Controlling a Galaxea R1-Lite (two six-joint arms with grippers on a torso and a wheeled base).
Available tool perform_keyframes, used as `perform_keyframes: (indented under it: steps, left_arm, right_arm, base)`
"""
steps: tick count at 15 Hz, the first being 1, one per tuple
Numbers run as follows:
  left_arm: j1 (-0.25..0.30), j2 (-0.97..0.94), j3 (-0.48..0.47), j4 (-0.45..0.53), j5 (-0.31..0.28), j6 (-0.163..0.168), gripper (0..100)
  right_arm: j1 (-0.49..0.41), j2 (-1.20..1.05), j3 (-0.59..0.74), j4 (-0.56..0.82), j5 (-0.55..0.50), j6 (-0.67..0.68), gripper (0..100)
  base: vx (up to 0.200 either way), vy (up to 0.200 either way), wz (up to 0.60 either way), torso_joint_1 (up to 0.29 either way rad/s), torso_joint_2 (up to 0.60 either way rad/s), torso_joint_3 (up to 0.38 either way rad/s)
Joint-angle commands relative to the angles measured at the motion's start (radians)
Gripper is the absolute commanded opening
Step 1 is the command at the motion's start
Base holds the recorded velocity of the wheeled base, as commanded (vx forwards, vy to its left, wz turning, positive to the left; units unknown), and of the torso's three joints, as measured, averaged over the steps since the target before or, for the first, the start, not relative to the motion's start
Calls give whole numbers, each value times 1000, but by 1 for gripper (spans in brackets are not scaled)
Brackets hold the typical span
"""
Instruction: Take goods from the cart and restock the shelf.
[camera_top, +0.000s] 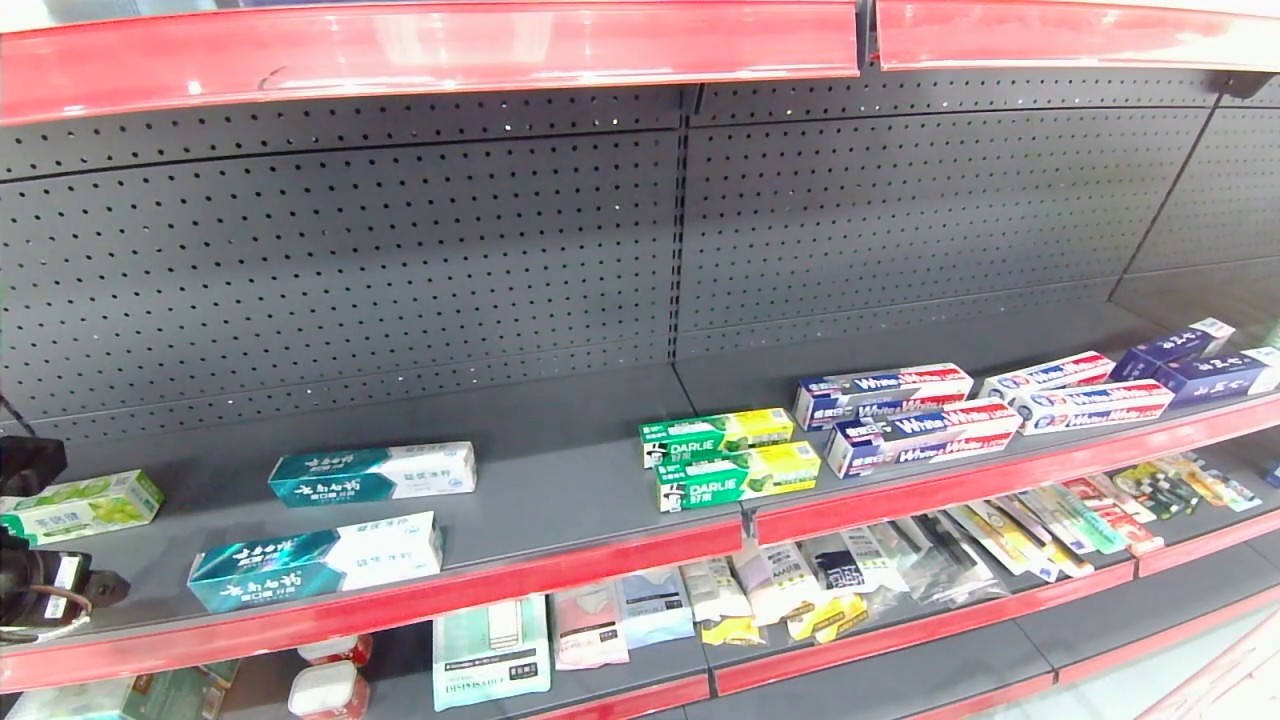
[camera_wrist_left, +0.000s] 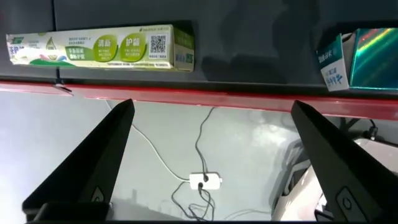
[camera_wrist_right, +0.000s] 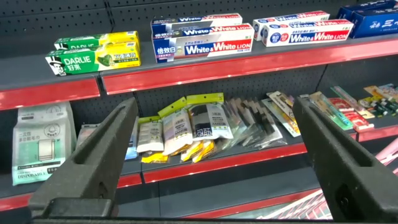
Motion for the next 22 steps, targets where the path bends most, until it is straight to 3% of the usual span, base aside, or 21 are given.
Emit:
perform_keyframes:
  steps: [1, 11, 16, 22]
  left_arm:
    - [-10, 29, -1, -14, 1, 1, 100]
    - [-24, 115, -5, -100, -4, 0, 100]
    - [-71, 139, -7, -117, -5, -2, 100]
    - [-79, 167, -11, -172, -5, -3, 100]
  right_arm:
    - [0, 0, 0, 0, 0, 0, 100]
    - [0, 0, 0, 0, 0, 0, 100]
    - [0, 0, 0, 0, 0, 0, 100]
    - [0, 0, 0, 0, 0, 0, 100]
  base:
    - [0, 0, 0, 0, 0, 0]
    - [0, 0, 0, 0, 0, 0]
    - [0, 0, 0, 0, 0, 0]
    - [0, 0, 0, 0, 0, 0]
